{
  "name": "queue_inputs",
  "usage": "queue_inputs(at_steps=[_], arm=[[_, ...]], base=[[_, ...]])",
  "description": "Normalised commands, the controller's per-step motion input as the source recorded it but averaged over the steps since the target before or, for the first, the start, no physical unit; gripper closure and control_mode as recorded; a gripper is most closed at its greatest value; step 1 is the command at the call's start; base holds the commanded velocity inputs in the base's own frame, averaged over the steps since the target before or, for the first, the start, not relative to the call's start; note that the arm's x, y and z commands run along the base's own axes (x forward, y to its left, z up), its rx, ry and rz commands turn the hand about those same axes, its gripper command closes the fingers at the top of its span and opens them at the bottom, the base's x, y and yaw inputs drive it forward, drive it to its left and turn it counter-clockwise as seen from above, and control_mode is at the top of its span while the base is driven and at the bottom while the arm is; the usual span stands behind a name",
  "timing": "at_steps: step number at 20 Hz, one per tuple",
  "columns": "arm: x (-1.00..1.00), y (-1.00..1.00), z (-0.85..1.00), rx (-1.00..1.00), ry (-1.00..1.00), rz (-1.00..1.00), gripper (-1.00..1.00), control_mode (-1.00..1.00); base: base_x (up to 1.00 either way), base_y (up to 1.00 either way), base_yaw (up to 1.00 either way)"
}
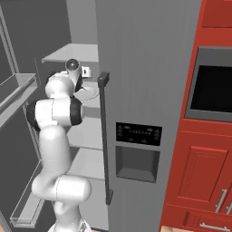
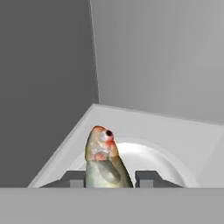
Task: Retrieve the fish from the fridge and place it on the cutting board.
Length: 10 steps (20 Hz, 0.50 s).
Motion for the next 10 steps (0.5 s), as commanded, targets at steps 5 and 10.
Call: queue_inputs(at_steps=[5,10], arm=[[-1.0,-0.91,-0.01,0.05,-0.19,-0.01,1.0,-1.0],[-1.0,-1.0,0.09,0.14,-0.17,-0.03,1.0,-1.0]], base=[[0.0,0.0,0.0],[0.0,0.0,0.0]])
